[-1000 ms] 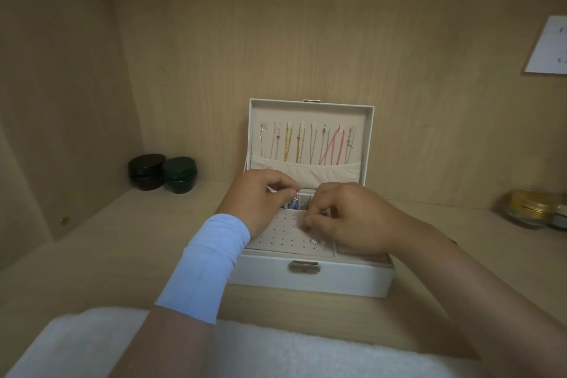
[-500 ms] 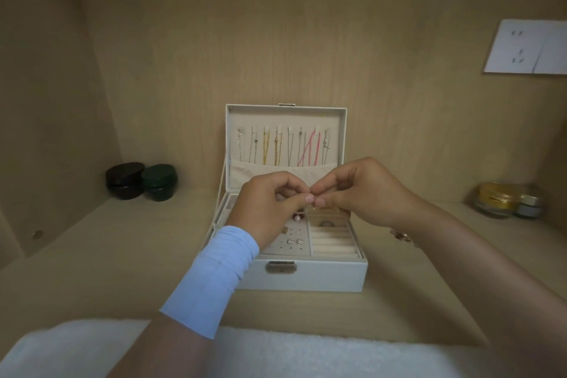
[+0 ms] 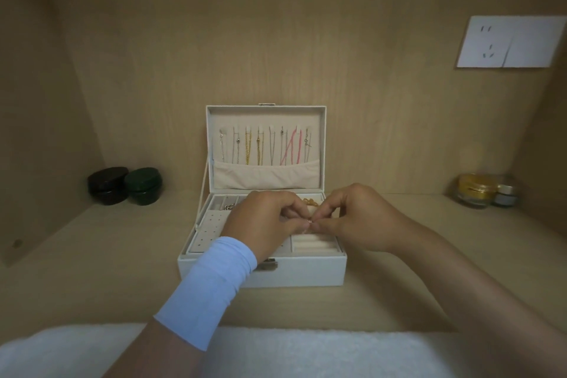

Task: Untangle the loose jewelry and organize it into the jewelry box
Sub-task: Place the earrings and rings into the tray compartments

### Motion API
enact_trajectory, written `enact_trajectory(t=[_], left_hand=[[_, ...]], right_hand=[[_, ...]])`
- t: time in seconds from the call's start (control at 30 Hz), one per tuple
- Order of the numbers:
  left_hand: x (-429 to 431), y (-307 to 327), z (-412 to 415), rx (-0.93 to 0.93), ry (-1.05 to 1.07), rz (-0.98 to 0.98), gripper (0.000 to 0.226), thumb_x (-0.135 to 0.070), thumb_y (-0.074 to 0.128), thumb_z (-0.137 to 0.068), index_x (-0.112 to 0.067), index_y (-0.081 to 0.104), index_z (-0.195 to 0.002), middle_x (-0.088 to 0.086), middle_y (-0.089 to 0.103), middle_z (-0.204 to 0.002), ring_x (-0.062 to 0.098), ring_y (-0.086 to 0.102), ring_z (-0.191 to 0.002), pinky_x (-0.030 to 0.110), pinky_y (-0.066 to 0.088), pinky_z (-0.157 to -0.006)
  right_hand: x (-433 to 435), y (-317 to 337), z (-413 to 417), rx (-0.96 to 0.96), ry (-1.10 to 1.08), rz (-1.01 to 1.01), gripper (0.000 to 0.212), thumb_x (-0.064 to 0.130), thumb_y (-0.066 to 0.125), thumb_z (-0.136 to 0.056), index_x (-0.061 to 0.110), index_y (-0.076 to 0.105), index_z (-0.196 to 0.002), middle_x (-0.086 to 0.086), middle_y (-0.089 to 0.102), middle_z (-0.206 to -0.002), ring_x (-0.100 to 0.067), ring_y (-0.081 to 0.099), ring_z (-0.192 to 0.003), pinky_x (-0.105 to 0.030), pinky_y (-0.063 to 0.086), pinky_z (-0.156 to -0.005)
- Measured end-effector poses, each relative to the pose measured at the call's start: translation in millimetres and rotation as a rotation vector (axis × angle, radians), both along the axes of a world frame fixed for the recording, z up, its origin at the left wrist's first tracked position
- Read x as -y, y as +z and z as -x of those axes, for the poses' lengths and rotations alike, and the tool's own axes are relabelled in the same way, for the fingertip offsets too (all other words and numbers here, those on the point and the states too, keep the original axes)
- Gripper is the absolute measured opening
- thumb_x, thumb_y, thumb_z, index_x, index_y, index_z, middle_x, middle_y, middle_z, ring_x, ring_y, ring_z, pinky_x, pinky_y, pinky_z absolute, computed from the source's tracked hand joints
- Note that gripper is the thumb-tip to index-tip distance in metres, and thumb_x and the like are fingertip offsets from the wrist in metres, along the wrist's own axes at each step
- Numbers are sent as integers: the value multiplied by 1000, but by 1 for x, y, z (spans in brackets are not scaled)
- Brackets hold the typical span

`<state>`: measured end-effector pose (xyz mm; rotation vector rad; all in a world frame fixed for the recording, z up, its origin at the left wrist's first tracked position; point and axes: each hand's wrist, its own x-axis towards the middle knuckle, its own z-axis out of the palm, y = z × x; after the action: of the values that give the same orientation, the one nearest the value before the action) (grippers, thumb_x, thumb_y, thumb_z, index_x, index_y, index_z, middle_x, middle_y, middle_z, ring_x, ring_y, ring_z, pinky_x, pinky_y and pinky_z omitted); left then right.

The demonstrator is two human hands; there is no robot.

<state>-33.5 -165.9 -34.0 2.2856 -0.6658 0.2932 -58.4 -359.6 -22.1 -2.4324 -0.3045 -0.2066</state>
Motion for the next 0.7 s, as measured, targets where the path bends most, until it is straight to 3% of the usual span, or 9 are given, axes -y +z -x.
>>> enact_trajectory(t=[0.13, 0.37, 0.47, 0.6, 0.7], left_hand=[[1, -2, -1, 33, 3, -88, 7, -38, 76, -77, -40, 74, -83, -21, 69, -77, -3, 60, -80, 31, 52, -82], [-1, -2, -2, 57, 6, -141, 7, -36, 76, -79, -38, 75, -86, -21, 65, -75, -3, 57, -78, 27, 51, -82], [-2, -2, -3, 51, 29, -170, 7, -37, 76, -79, -40, 76, -86, -23, 59, -74, -5, 54, -74, 22, 48, -78], [-3, -5, -5, 20, 21, -187, 9, -42, 73, -79, -48, 74, -86, -12, 64, -89, 3, 56, -83, 27, 50, -84], [-5, -4, -6, 35, -25, -213, 10, -39, 70, -83, -44, 75, -91, -16, 64, -83, 3, 51, -88, 26, 47, -84]], right_hand=[[0, -3, -1, 40, -35, 103, 9, 38, 78, -81, 33, 74, -74, 19, 70, -82, 11, 58, -68, -18, 43, -64], [-2, 0, 1, 118, -10, 247, 9, 39, 73, -84, 33, 74, -78, 16, 67, -86, 4, 57, -70, -29, 52, -70], [-3, -2, 1, 123, 2, 224, 8, 39, 75, -84, 33, 74, -78, 18, 66, -84, 4, 58, -75, -28, 53, -73], [-4, -4, 0, 99, 2, 226, 8, 36, 75, -84, 34, 75, -77, 18, 68, -81, 2, 61, -76, -31, 54, -75], [-3, -5, -1, 114, 2, 230, 2, 38, 76, -82, 38, 75, -80, 19, 67, -85, 7, 58, -72, -27, 52, -73]])
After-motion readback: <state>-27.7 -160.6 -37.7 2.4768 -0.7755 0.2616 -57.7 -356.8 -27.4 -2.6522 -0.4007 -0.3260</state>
